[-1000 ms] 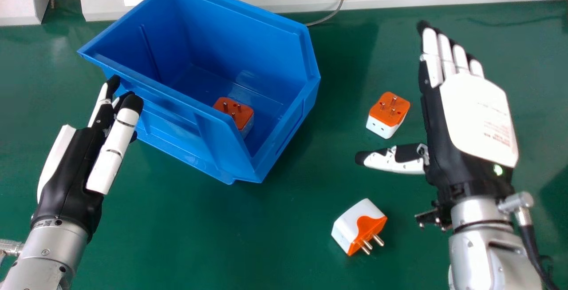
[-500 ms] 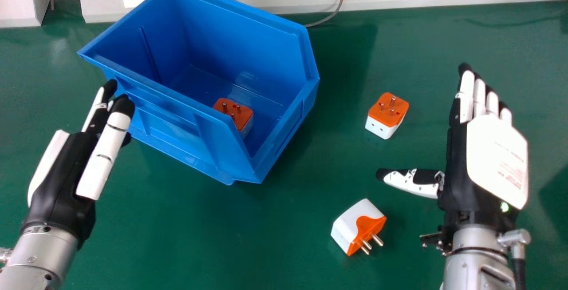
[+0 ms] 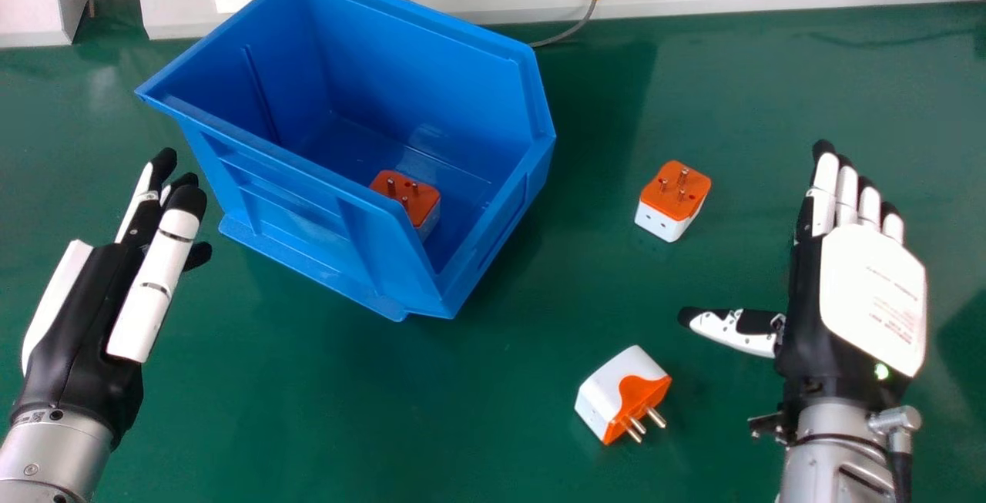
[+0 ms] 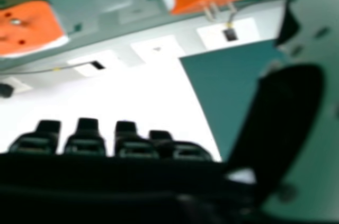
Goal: Pick all objects and put in blue box
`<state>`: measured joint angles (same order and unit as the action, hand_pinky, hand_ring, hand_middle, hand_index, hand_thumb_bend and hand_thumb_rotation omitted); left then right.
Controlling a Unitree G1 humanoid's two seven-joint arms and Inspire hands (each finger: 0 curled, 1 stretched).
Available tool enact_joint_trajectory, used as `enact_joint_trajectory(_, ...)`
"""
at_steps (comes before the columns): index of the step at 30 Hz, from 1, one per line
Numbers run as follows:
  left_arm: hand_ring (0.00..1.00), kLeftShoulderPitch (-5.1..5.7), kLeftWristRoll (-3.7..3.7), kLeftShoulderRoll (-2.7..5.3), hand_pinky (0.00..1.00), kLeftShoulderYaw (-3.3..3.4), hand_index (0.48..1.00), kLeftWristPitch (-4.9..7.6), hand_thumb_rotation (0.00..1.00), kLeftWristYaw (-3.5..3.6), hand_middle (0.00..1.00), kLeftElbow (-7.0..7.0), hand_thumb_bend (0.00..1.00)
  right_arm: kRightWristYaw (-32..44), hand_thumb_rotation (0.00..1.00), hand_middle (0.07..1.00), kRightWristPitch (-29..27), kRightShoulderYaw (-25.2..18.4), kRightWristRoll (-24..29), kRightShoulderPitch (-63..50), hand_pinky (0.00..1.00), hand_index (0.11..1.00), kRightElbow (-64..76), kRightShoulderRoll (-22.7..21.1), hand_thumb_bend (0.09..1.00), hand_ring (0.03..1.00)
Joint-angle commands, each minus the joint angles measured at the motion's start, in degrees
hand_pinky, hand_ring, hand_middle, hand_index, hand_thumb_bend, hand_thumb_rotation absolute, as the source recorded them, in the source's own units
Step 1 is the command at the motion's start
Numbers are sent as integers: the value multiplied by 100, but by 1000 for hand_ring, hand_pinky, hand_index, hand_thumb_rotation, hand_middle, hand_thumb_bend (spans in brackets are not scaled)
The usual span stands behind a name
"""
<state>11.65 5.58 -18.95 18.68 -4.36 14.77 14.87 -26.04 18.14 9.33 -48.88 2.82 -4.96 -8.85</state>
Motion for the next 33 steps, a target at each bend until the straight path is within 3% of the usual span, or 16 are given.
enact_joint_trajectory(1,965,47,9,-106,895,87,1000,127,1000,15,982,82,438,59,237,1000,130,-112,77,229,1000,1000,-82,-103,732,1000)
enact_joint_trajectory(5,964,87,24,-107,895,83,1000,83,1000,19,981,162,450,182,215,1000,382,-177,115,454,1000,1000,-182,-203,731,1000)
enact_joint_trajectory(8,963,80,15,-116,894,85,1000,105,1000,19,980,111,454,208,203,1000,530,-208,112,693,1000,1000,-402,-319,735,1000)
enact_joint_trajectory(12,963,84,3,-126,894,78,1000,63,1000,13,980,156,462,271,187,1000,691,-204,122,1035,1000,1000,-804,-504,745,1000)
enact_joint_trajectory(23,958,102,26,-136,885,92,1000,33,1000,17,976,210,477,510,135,1000,795,-150,434,1650,1000,1000,-1808,-769,757,1000)
enact_joint_trajectory(33,959,159,32,-127,886,107,1000,-22,999,7,976,347,473,829,113,1000,880,-9,709,2137,1000,990,-2506,-910,775,1000)
